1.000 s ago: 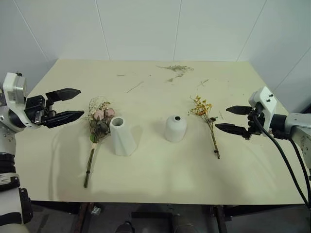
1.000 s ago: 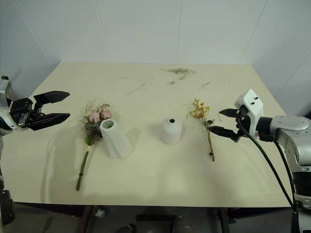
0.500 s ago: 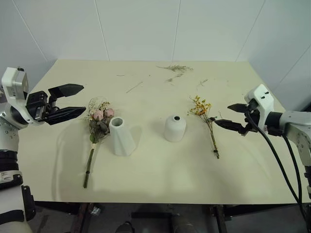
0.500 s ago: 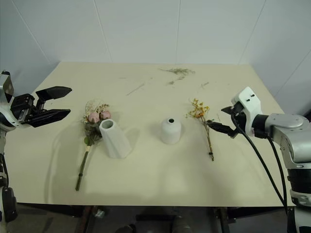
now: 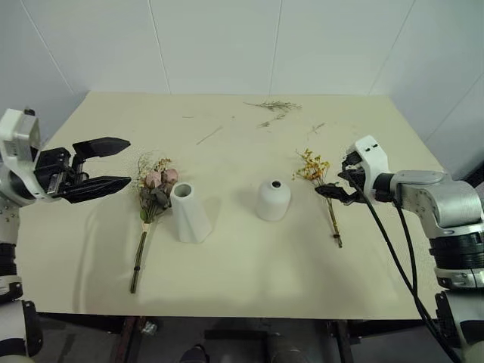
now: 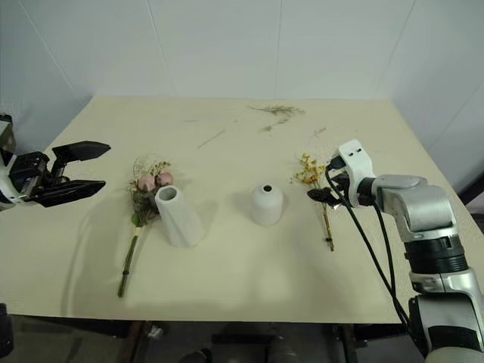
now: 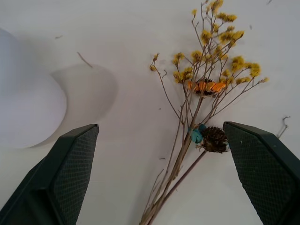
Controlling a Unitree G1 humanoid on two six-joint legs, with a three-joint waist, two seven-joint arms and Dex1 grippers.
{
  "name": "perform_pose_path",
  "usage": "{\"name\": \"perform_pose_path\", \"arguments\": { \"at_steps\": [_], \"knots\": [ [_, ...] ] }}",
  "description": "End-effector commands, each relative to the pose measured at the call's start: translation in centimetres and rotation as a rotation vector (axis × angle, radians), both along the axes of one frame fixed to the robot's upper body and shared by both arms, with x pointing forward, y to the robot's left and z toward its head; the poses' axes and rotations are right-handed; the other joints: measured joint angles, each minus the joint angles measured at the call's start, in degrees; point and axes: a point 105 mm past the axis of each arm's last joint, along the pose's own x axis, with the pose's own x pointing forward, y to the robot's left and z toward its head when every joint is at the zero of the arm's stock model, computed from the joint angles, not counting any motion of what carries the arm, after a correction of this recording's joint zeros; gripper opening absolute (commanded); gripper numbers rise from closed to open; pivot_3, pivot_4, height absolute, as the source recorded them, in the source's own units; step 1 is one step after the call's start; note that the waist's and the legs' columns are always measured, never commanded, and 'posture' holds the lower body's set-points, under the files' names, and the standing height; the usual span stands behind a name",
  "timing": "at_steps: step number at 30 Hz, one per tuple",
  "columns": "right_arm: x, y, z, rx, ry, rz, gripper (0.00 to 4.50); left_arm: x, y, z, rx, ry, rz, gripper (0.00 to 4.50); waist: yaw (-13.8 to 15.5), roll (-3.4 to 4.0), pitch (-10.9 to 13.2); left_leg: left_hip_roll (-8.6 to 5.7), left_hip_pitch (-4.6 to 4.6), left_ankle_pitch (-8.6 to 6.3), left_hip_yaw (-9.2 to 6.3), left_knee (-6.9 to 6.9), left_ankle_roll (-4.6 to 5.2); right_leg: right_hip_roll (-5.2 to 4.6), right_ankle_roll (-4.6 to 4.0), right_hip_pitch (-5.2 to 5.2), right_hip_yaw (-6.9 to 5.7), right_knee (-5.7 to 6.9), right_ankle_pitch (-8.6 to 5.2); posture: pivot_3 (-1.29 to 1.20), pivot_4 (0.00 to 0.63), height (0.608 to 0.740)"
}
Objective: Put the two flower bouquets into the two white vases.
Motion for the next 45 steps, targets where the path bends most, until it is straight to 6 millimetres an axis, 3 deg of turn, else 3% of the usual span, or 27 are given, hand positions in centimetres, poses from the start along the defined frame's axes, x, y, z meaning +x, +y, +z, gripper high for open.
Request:
{"name": "perform_pose_path", "arguments": {
  "at_steps": [1,20,24,35,45],
  "knots": [
    [0.5,-1.3,-0.5,-0.054,0.043,-0.087,4.5,-2.5,0.1,0.9,0.035,-0.057,-0.116,4.49,0.0,0.0,0.0,0.0,0.0,0.0,0.0,-0.01,0.0,0.0,0.0,0.0,0.0,-0.01,0.0,0.0,0.15,0.74],
    [1.7,-0.7,-3.0,-0.04,0.148,-0.163,4.5,-4.0,1.4,0.2,0.024,-0.019,-0.085,4.49,-0.7,0.0,0.0,0.02,-0.01,-0.01,0.02,-0.03,0.01,0.01,-0.02,-0.04,0.0,-0.01,-0.01,0.0,0.15,0.74],
    [2.3,-0.9,-2.6,-0.046,0.122,-0.187,3.65,-3.9,1.5,0.0,0.032,-0.017,-0.076,4.5,-0.8,0.0,0.0,0.02,0.0,-0.01,0.03,-0.03,0.0,0.01,-0.02,-0.04,0.0,0.0,-0.01,0.0,0.15,0.74],
    [3.4,-0.3,-0.6,0.003,-0.006,-0.186,0.15,-3.8,1.2,0.0,0.032,-0.012,-0.087,4.5,-1.1,0.0,0.0,0.02,-0.01,-0.01,0.03,-0.07,0.0,0.01,-0.02,-0.06,0.01,-0.01,-0.01,0.0,0.15,0.74],
    [4.5,2.6,7.9,0.181,-0.485,-0.097,0.06,-3.3,0.8,0.0,0.026,0.011,-0.11,4.5,-1.7,0.01,0.0,0.02,0.0,-0.01,0.03,-0.09,0.0,0.01,-0.01,-0.06,0.01,0.02,0.0,0.0,0.15,0.74]
  ]
}}
